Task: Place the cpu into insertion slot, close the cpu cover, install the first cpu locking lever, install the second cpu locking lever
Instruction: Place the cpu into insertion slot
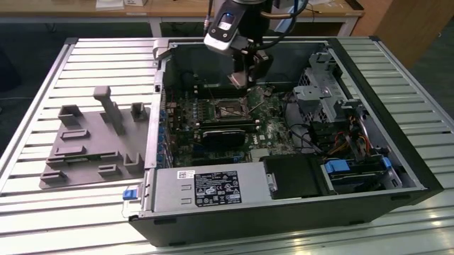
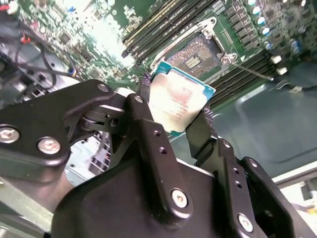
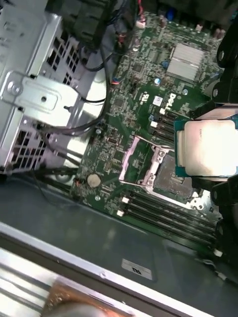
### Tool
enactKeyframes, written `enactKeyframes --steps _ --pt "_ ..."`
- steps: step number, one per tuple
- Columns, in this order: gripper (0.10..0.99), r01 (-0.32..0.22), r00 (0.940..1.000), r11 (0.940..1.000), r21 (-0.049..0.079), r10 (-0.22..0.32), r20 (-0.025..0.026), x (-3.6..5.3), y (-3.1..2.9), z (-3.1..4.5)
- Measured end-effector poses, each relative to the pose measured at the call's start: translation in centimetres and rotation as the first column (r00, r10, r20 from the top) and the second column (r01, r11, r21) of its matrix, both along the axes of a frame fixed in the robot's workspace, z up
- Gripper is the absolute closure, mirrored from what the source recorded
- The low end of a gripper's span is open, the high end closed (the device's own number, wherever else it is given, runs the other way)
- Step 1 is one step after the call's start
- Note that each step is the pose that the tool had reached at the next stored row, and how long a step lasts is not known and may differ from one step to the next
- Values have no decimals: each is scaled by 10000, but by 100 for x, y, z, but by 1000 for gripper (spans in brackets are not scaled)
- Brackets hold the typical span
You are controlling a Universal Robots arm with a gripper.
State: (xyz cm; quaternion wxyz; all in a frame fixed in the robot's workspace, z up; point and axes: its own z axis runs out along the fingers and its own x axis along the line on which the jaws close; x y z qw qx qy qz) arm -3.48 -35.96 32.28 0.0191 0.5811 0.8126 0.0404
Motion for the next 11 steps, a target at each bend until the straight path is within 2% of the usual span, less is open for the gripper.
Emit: enactKeyframes --steps 5,11 --pt "545 915 9958 9958 0 -915 0 0 0 -52" --pt "545 1901 9818 9818 -6 -1901 1 -1 5 -141"
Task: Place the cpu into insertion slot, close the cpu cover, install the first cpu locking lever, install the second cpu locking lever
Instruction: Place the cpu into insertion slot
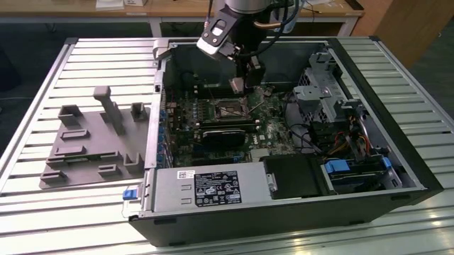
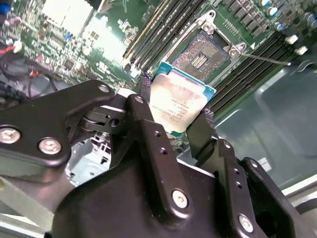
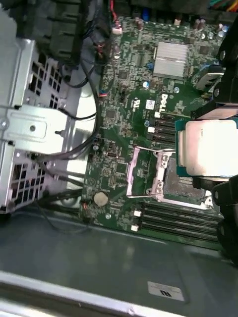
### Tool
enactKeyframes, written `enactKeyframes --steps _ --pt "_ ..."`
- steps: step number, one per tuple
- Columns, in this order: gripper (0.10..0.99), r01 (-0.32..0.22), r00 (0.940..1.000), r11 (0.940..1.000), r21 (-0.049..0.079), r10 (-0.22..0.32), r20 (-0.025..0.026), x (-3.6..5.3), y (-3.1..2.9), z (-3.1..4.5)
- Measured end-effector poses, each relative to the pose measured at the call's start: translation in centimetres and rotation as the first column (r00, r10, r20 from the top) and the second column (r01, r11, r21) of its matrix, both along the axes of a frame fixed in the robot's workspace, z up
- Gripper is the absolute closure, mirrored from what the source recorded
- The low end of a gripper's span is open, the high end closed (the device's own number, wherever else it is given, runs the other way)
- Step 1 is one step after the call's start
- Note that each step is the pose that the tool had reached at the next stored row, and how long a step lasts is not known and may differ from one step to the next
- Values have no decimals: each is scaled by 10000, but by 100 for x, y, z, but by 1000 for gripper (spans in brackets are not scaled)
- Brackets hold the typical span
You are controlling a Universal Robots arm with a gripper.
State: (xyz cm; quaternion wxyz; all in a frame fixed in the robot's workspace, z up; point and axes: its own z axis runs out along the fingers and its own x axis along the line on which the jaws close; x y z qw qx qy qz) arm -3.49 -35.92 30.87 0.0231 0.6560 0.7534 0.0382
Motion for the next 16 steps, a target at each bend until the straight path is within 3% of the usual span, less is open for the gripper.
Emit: enactKeyframes --steps 11,16 --pt "545 711 9975 9975 -11 -711 1 -42 103 -192" --pt "545 1217 9926 9926 -16 -1217 -1 -56 122 -244"
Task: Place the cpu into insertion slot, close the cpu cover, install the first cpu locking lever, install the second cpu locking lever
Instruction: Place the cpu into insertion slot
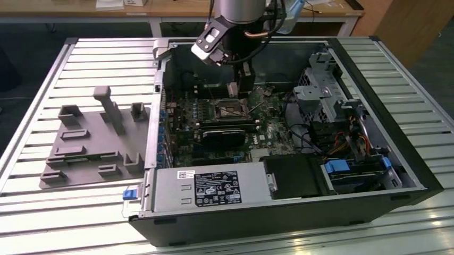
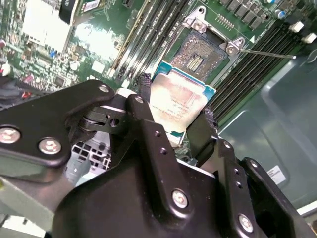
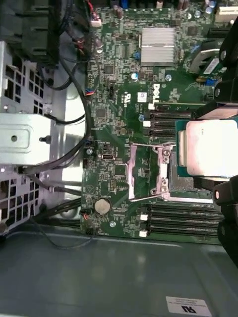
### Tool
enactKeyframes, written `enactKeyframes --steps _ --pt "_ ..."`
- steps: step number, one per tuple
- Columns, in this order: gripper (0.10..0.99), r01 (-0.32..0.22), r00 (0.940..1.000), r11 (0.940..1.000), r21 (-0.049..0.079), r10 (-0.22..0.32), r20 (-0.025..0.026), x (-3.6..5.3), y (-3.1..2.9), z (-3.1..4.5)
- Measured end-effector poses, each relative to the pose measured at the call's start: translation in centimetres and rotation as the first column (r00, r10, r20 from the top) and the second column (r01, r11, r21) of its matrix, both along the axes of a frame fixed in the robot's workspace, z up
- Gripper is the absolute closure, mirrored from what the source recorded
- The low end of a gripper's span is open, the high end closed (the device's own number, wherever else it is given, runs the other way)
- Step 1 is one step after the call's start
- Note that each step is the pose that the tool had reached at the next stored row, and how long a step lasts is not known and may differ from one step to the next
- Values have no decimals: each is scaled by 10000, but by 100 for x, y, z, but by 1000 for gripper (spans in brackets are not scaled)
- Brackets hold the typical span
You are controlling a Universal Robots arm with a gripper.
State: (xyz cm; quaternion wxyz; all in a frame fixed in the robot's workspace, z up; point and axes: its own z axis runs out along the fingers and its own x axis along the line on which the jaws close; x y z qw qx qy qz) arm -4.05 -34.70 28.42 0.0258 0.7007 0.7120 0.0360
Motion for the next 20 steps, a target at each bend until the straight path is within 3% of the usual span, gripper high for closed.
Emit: enactKeyframes --steps 7,15,20 --pt "545 -1 10000 10000 -21 1 -6 -13 42 -113" --pt "545 -1 10000 9996 -299 0 -38 -15 68 -217" --pt "545 -1 10000 9992 -410 -1 -47 -15 103 -282"
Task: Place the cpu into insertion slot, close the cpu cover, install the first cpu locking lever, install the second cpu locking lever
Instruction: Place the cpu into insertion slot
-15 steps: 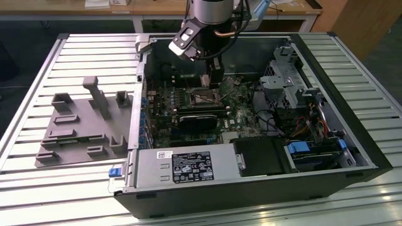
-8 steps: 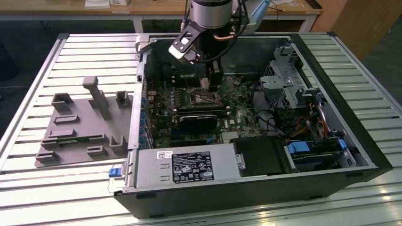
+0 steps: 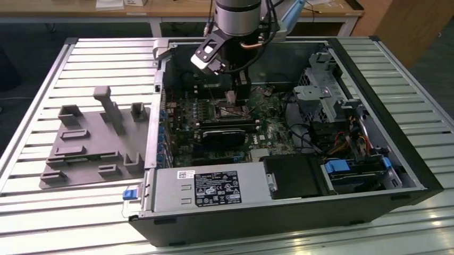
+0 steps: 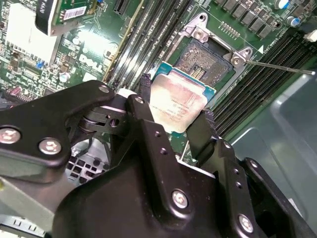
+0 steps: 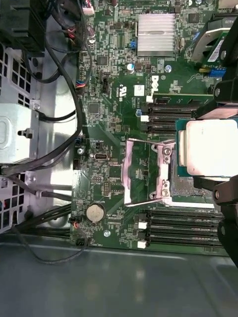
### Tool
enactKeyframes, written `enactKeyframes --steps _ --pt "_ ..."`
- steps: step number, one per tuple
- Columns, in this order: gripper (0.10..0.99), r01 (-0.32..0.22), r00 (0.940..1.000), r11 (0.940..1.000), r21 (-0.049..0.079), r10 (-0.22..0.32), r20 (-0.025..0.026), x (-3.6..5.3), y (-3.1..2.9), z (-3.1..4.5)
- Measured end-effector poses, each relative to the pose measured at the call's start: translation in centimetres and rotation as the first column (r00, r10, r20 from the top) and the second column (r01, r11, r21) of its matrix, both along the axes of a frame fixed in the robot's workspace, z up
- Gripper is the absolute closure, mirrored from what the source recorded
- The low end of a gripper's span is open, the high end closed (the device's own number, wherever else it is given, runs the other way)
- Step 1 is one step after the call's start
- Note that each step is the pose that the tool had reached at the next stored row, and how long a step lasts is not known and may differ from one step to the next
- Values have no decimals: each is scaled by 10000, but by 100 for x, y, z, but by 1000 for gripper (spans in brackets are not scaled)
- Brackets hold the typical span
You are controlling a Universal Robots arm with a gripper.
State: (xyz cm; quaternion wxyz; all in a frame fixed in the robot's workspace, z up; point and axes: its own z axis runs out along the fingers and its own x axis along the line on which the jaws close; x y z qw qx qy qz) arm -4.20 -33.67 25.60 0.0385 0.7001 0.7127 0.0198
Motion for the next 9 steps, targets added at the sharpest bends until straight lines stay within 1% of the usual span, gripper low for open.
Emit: enactKeyframes --steps 9 --pt "545 -11 10000 10000 -93 11 -2 -1 77 -119"
